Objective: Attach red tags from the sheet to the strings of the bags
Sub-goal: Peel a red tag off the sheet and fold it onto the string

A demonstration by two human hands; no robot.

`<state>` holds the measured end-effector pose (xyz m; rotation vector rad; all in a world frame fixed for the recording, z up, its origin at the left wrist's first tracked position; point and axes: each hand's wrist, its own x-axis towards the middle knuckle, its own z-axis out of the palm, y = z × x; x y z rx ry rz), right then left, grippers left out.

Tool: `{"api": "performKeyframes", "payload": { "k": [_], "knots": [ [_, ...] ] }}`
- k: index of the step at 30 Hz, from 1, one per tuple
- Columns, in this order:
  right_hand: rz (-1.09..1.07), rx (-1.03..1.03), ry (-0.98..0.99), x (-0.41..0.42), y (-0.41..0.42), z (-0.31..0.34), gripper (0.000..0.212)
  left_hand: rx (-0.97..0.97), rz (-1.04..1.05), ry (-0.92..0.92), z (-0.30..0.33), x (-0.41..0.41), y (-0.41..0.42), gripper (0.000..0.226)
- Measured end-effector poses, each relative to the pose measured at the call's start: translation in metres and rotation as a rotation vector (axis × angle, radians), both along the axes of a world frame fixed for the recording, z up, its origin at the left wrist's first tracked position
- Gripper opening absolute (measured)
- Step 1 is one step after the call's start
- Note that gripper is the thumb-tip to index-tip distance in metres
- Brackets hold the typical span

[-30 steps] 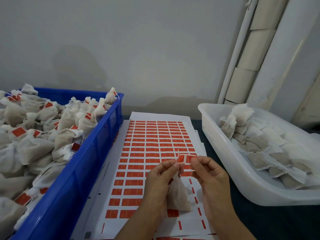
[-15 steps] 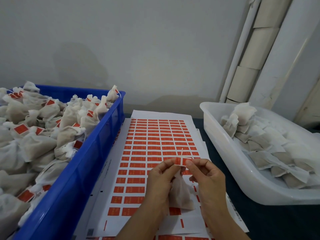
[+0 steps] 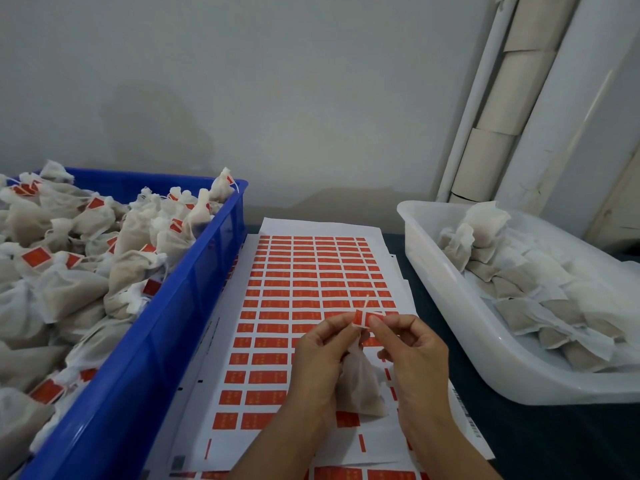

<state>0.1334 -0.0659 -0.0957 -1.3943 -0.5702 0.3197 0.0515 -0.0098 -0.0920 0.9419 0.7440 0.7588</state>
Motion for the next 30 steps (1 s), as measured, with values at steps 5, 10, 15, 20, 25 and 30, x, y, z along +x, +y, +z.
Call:
{"api": "performKeyframes", "payload": {
  "k": [5, 10, 15, 20, 25, 30],
  "knots": [
    [-0.023, -0.004, 0.004, 0.0004, 0.0019, -0.0016, 0.011, 0.025, 0.002, 0.0, -0.001, 0.0008, 0.0001, 0.012],
    [-0.052, -0.009, 0.027, -0.0002, 0.0027, -0.0022, 0.012, 0.049, 0.004, 0.009, -0.0032, 0.0023, -0.0008, 0.012],
    [-0.065, -0.019, 0.01, -0.0018, 0.0034, -0.0028, 0.012, 0.07, 0.009, 0.025, -0.0039, 0.0033, -0.0012, 0.013],
    [-0.094, -0.004, 0.013, -0.002, 0.0034, -0.0024, 0.012, 0.118, 0.004, 0.026, -0.0026, 0.0045, -0.0019, 0.015],
    [-0.104, -0.014, 0.019, -0.0021, 0.0038, -0.0023, 0.01, 0.241, -0.027, 0.043, -0.0042, 0.0052, -0.0023, 0.015],
    [-0.077, -0.047, 0.043, -0.0035, 0.0041, -0.003, 0.011, 0.245, -0.019, 0.02, -0.0044, 0.0046, -0.0019, 0.025]
  ]
}}
